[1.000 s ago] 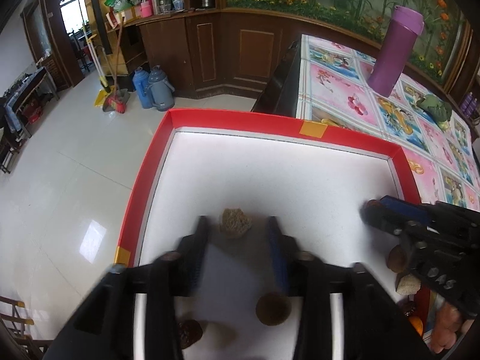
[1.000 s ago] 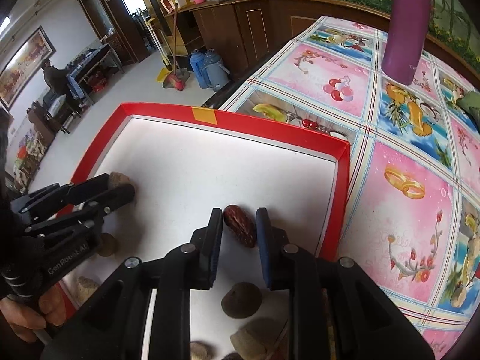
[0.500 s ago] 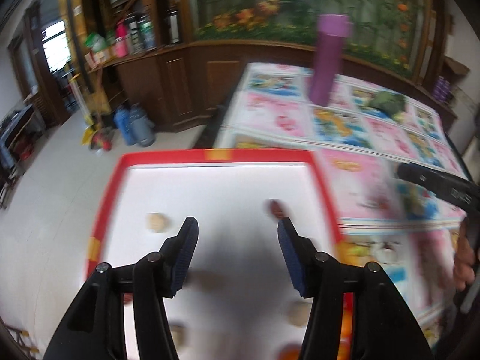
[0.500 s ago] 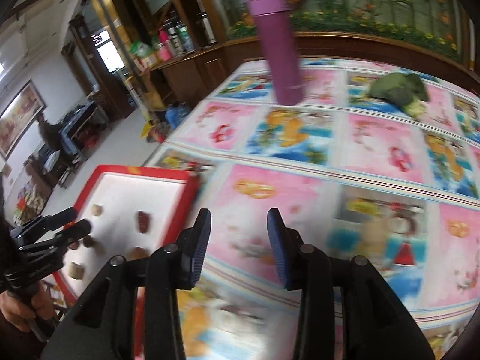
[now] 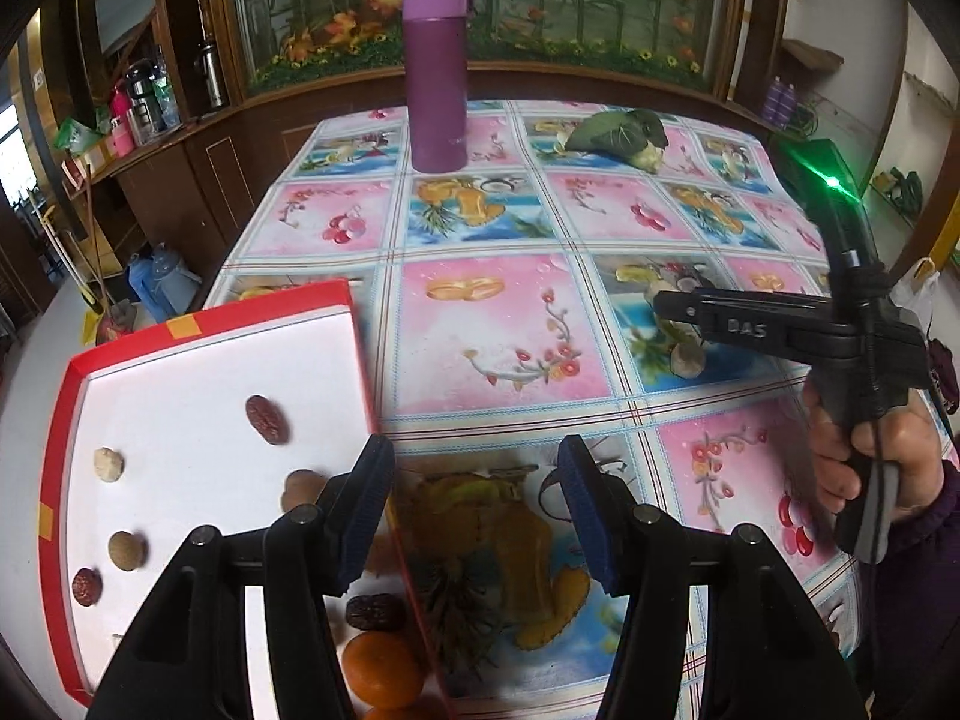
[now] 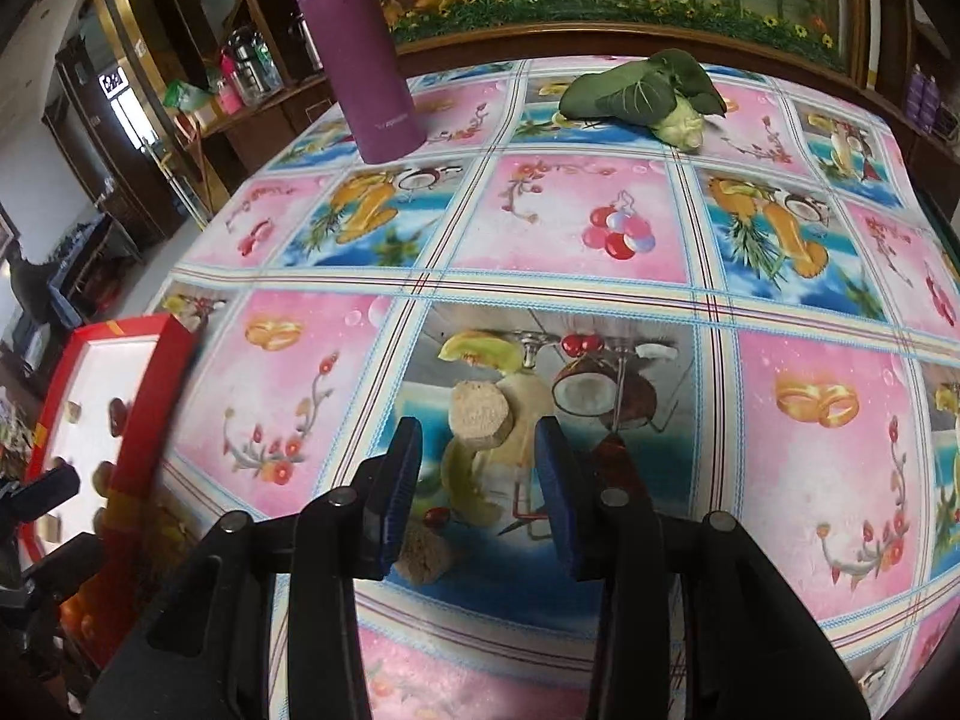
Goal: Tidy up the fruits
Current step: 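Move both open tools back over the remaining fruit on the table, then grasp a beige round item with the right tool while the left tool grasps another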
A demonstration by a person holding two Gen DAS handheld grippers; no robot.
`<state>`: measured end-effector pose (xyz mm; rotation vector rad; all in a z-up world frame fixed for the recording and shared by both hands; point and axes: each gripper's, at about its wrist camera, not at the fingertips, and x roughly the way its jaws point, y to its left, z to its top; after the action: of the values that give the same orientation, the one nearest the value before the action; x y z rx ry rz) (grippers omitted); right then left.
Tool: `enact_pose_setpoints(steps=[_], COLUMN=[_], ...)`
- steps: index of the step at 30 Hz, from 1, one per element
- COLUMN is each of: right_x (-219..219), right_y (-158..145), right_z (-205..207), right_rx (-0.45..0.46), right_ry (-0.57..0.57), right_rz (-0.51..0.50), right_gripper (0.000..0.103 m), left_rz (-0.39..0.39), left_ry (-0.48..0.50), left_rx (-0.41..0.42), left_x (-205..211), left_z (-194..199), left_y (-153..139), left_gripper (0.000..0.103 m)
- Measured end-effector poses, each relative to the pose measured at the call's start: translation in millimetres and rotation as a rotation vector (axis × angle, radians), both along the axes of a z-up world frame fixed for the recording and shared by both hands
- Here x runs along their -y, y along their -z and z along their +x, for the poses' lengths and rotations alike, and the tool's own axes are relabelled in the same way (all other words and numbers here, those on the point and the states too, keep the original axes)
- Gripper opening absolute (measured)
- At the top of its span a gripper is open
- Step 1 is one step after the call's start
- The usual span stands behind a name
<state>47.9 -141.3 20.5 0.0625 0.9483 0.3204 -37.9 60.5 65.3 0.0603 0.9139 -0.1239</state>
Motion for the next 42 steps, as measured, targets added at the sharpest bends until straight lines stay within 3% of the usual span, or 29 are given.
enact_pose_setpoints(steps=[3,6,19,28,31,37,42], right_x=[-1.7,-5.3,77.3,92.4,89.4,90.5,89.4], right_y=[3.3,4.2,-2.2,1.6,-0.4,-2.6,-5.6], right_z=[2.4,1.0,16.0,23.2,22.4,20.7,18.3], right_rx=[0.011,0.022,-0.051,-0.101,-0.098,-0.09,-0.081], right_ry=[0.016,0.015,0.15,0.193,0.181,0.182,0.179], right_rz=[-0.027,-0.098,0.081,0.153,0.164,0.173,0.177], right_gripper=[0.039,0.024,0.024,0.024,0.024,0.024,0.024], left_rz=[0.001,-0.001,-0.013,-0.031,-0.038,-0.029,-0.047], left_ry=[-0.004,-0.001,0.147,0.156,0.165,0.166,0.15], left_rx=[-0.006,-0.012,-0.048,-0.087,-0.111,-0.091,-0.082], left_x=[0.5,5.3,95.3,121.2,127.1,128.2,124.0], left_z=[1.7,5.1,39.0,57.1,61.1,62.1,61.8], left_y=[0.5,0.7,21.8,39.0,46.2,46.1,44.4], left_gripper=[0.057,0.057,0.057,0.056,0.041,0.024,0.023])
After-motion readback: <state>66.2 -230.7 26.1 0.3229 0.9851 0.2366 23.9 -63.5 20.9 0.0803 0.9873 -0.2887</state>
